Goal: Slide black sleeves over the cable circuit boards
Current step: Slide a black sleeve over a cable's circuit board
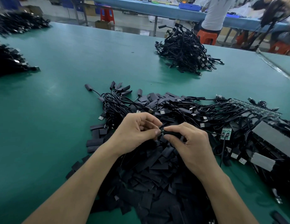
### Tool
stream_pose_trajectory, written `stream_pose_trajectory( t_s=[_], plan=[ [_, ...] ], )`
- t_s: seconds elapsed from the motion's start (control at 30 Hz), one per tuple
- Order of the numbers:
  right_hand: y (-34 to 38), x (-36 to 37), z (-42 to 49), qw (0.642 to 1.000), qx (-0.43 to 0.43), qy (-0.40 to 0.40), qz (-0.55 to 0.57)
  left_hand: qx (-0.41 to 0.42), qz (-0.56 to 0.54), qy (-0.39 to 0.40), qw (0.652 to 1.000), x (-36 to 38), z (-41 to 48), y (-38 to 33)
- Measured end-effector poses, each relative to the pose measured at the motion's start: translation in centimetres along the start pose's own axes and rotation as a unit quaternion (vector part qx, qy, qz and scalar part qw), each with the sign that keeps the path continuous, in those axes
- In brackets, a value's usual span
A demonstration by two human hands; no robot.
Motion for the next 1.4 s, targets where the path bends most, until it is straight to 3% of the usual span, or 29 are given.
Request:
stream_pose_trajectory(
  t_s=[0.23,0.6,1.4],
  plan=[
    [0.39,0.09,-0.02,1.000,-0.012,-0.009,-0.025,-0.025,-0.024,-0.010,0.999,-0.28,0.06,0.19],
    [0.03,-0.58,0.12,0.999,0.015,-0.036,0.024,-0.030,-0.044,-0.005,0.999,-0.30,0.04,0.09],
    [0.65,0.24,0.19,1.000,-0.029,-0.002,-0.012,-0.026,-0.024,-0.005,0.999,-0.38,0.01,-0.21]
  ],
)
Point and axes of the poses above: each hand's wrist, its own z-axis towards the middle knuckle, its own x-axis out of the palm, y = z × x, the point moved 9 cm from there along z, towards the middle knuckle, and after that the axes turned 13 degrees about z, right-handed, at the moved point
